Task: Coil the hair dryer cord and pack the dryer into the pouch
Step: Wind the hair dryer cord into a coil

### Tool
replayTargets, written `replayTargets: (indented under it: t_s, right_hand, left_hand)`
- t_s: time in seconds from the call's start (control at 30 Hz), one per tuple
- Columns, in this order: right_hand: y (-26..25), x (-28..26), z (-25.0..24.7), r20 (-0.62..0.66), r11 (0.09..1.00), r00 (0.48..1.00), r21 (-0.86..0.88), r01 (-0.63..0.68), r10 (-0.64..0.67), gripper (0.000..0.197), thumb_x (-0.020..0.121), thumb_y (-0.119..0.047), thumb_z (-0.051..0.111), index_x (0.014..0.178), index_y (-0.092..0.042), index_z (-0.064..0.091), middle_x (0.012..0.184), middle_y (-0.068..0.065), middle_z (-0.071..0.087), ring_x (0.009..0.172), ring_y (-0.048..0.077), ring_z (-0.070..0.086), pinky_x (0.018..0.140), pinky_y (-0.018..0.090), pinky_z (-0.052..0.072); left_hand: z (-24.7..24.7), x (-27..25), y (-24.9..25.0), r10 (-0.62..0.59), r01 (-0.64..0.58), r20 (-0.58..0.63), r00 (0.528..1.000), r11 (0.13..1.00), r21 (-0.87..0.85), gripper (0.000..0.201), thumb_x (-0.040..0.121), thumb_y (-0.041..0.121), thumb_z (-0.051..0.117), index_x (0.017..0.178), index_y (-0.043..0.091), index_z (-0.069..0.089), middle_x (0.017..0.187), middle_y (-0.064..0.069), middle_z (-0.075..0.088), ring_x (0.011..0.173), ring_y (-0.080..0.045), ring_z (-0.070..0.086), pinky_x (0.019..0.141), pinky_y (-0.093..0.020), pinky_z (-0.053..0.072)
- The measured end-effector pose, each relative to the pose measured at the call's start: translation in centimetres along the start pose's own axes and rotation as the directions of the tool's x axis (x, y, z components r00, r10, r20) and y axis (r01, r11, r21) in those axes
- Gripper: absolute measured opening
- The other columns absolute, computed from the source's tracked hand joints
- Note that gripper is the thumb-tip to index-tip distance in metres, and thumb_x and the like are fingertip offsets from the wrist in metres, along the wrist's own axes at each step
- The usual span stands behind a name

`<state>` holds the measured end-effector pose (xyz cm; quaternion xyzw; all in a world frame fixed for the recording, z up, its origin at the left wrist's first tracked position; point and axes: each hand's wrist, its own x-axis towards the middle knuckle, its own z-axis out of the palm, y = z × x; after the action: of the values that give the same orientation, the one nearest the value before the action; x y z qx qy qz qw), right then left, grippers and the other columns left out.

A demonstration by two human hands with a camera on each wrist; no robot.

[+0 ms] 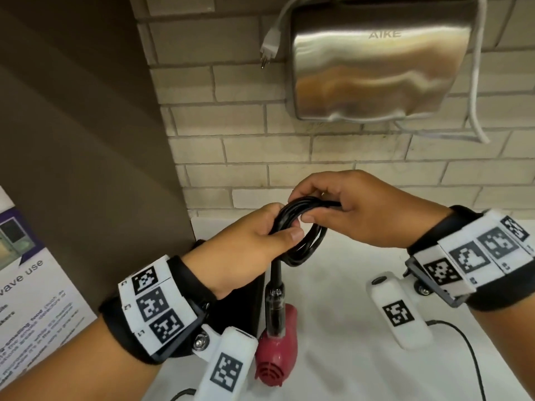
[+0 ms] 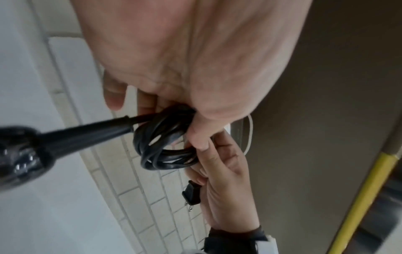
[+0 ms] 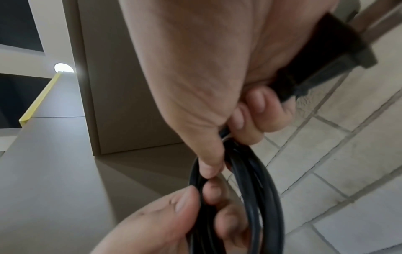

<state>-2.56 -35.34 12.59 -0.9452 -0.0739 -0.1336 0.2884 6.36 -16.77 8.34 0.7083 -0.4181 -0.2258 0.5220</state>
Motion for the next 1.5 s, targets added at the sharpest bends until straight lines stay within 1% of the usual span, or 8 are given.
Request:
replayTargets:
  t_s: [0.27, 0.47, 0.6, 0.77, 0.9, 1.1, 1.23, 1.5]
  right_hand:
    - [-0.4, 0.5, -0.5, -0.051, 0.986, 0.995, -0.148, 0.076, -0.085, 0.027, 0.087, -0.040, 0.070, 0.095, -0.026, 0.048, 0.081, -0.027, 0.057, 0.060, 0.005, 0.053, 0.056, 0.016, 0.041]
    - [-1.7, -0.5, -1.2, -0.097, 0.770, 0.990, -0.638, 0.018, -0.103, 0.067, 0.097, -0.066, 0.014, 0.109, -0.034, 0.072, 0.107, -0.009, 0.072, 0.107, 0.019, 0.056, 0.097, 0.039, 0.043]
    - [-1.7, 0.3, 0.0, -0.079, 0.974, 0.971, -0.006, -0.227, 0.226, 0.061, 0.097, -0.067, 0.022, 0.138, -0.037, 0.055, 0.146, -0.025, 0.041, 0.143, -0.001, 0.028, 0.121, 0.031, 0.017]
    - [-0.6, 1.5, 2.6, -0.028, 0.585, 0.957, 0.797, -0.152, 0.287, 0.034, 0.102, -0.033, 0.041, 0.117, -0.018, 0.068, 0.117, -0.004, 0.071, 0.111, 0.012, 0.065, 0.110, 0.040, 0.044]
    - [-0.1, 1.6, 3.6, -0.006, 0.569, 0.969, 0.810, -0.141, 0.248, 0.055, 0.087, -0.029, 0.048, 0.126, 0.009, 0.055, 0.125, 0.003, 0.065, 0.116, 0.014, 0.060, 0.108, 0.036, 0.040]
    - [0.5, 1.7, 4.4, 0.080, 0.435, 0.966, 0.881, -0.184, 0.248, 0.054, 0.091, -0.032, 0.049, 0.136, -0.002, 0.055, 0.125, 0.014, 0.065, 0.115, 0.022, 0.062, 0.107, 0.038, 0.049]
    - [0.8, 1.6, 4.0, 0.046, 0.495, 0.957, 0.848, -0.188, 0.285, 0.033, 0.098, -0.011, 0.053, 0.126, 0.005, 0.062, 0.127, 0.032, 0.064, 0.104, 0.030, 0.063, 0.102, 0.044, 0.051]
    - [2.5, 1.8, 6.2, 0.127, 0.591, 0.905, 0.719, -0.366, 0.407, 0.027, 0.084, -0.013, 0.077, 0.108, -0.011, 0.066, 0.098, 0.007, 0.073, 0.093, 0.019, 0.066, 0.093, 0.038, 0.046]
  left_hand:
    - [-0.4, 0.4, 0.8, 0.047, -0.015, -0.089, 0.995, 0.945, 0.327, 0.027, 0.104, 0.033, 0.039, 0.103, 0.008, 0.050, 0.085, -0.007, 0.053, 0.077, -0.018, 0.047, 0.074, -0.037, 0.042]
    - [-1.1, 0.9, 0.7, 0.024, 0.013, -0.112, 0.993, 0.949, 0.315, 0.025, 0.104, 0.034, 0.039, 0.105, 0.011, 0.050, 0.088, -0.006, 0.057, 0.080, -0.020, 0.052, 0.082, -0.050, 0.051]
    - [-1.0, 0.8, 0.8, 0.049, -0.018, -0.096, 0.994, 0.954, 0.301, 0.030, 0.103, 0.040, 0.039, 0.104, 0.011, 0.050, 0.090, -0.010, 0.058, 0.085, -0.026, 0.057, 0.087, -0.055, 0.052]
    - [-1.2, 1.0, 0.4, 0.041, -0.014, -0.089, 0.995, 0.960, 0.281, 0.034, 0.103, 0.041, 0.037, 0.112, 0.011, 0.051, 0.110, -0.025, 0.055, 0.100, -0.042, 0.059, 0.079, -0.052, 0.058]
    - [-1.4, 1.1, -0.6, 0.019, -0.008, -0.044, 0.999, 0.973, 0.231, 0.026, 0.104, 0.036, 0.038, 0.108, 0.016, 0.053, 0.104, -0.016, 0.055, 0.093, -0.033, 0.061, 0.074, -0.038, 0.059]
    - [-1.4, 1.3, -1.3, 0.020, -0.014, -0.035, 0.999, 0.983, 0.181, 0.024, 0.104, 0.034, 0.038, 0.119, 0.022, 0.053, 0.114, -0.002, 0.060, 0.100, -0.022, 0.064, 0.072, -0.026, 0.054]
    - [-1.3, 1.6, -1.5, 0.037, 0.001, -0.094, 0.995, 0.930, 0.369, 0.027, 0.104, 0.037, 0.035, 0.113, 0.016, 0.049, 0.114, -0.005, 0.048, 0.101, -0.029, 0.060, 0.081, -0.043, 0.058]
    - [0.9, 1.9, -2.0, -0.052, 0.146, -0.200, 0.979, 0.856, 0.495, 0.020, 0.105, 0.025, 0.037, 0.098, 0.008, 0.042, 0.107, -0.008, 0.043, 0.078, -0.026, 0.052, 0.071, -0.037, 0.047]
